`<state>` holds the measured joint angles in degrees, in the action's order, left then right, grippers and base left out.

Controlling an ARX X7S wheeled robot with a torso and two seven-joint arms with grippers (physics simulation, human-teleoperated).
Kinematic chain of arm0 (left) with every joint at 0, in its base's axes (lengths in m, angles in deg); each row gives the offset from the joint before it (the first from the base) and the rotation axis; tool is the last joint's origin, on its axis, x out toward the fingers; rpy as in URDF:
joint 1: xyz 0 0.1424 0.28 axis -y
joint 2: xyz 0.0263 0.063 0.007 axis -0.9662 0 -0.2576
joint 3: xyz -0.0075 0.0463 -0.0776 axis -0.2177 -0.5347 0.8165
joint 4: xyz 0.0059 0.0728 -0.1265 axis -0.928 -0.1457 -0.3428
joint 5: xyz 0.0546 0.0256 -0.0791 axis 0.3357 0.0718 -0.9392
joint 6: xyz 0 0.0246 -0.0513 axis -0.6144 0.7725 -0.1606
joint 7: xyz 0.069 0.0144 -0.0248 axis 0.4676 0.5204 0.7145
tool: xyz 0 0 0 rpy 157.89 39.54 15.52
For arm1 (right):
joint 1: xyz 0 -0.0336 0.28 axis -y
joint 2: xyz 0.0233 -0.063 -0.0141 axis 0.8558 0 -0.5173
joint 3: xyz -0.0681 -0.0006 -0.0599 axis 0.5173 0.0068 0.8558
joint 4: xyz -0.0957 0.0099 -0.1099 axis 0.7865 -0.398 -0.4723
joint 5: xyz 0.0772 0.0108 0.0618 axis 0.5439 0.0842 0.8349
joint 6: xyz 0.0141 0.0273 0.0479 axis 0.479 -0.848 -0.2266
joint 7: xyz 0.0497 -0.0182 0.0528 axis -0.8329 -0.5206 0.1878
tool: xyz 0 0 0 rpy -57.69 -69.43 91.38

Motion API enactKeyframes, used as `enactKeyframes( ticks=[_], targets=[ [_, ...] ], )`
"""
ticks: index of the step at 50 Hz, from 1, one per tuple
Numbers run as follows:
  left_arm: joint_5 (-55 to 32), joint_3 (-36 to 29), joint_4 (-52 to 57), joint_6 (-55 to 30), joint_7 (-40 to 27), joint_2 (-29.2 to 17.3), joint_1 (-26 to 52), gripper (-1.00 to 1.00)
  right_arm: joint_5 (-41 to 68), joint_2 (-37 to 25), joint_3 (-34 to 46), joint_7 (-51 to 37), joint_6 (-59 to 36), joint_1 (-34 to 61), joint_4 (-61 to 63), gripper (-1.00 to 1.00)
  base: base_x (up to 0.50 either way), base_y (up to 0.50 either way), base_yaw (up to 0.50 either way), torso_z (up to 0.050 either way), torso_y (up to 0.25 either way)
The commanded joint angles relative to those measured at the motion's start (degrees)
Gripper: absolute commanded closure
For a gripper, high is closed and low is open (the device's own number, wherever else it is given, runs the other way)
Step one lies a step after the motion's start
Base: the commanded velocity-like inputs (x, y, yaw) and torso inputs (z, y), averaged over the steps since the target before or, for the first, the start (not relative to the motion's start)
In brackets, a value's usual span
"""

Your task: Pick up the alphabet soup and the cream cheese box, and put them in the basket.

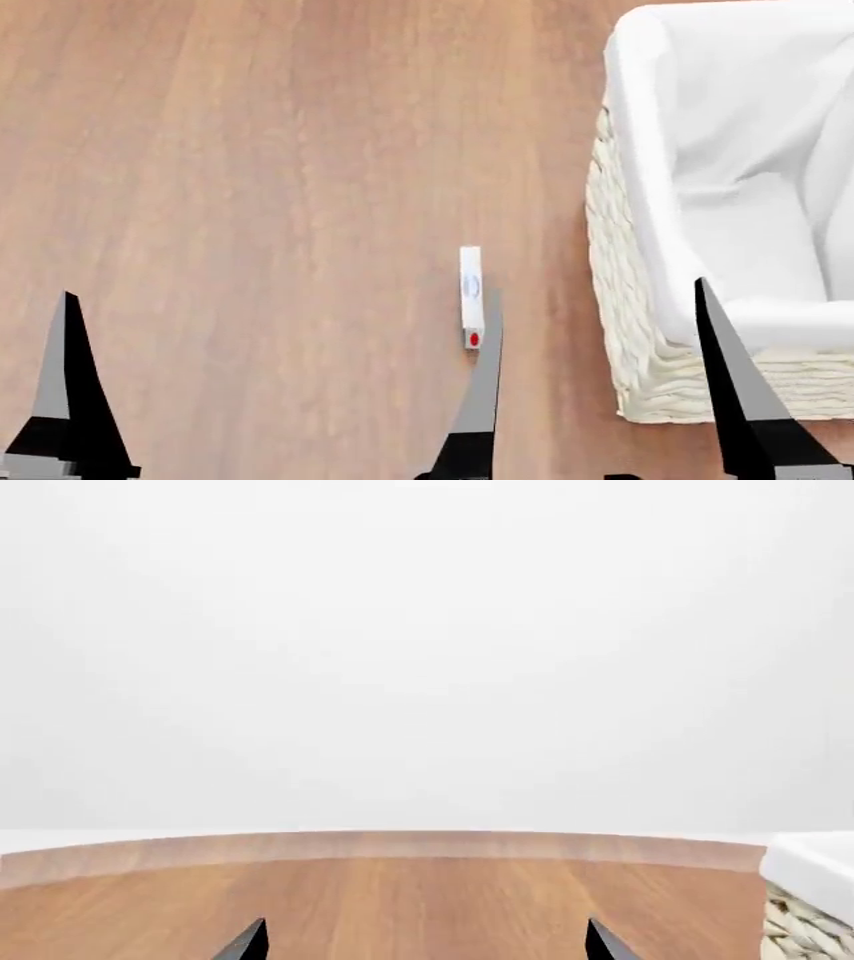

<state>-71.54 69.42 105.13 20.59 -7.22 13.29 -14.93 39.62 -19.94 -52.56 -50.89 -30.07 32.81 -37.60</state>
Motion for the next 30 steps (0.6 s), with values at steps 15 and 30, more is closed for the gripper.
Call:
enactKeyframes(
  ticks=[15,30],
  targets=[
    [0.2,-0.7,-0.2,0.2,-0.8,-0.5,0.1,-1.0,0.4,-0.6,0.1,-0.5,0.2,0.3,-0.2,-1.0,0.0,0.0,0.0,0.0,-0.175],
    [-0.9,-0.3,-0.5,1.6,-0.9,-0.7,-0.1,-1.0,0.6,-0.7,0.5,-0.9,-0.3,0.6,-0.1,-1.0,0.0,0.0,0.0,0.0,-0.136]
  ],
)
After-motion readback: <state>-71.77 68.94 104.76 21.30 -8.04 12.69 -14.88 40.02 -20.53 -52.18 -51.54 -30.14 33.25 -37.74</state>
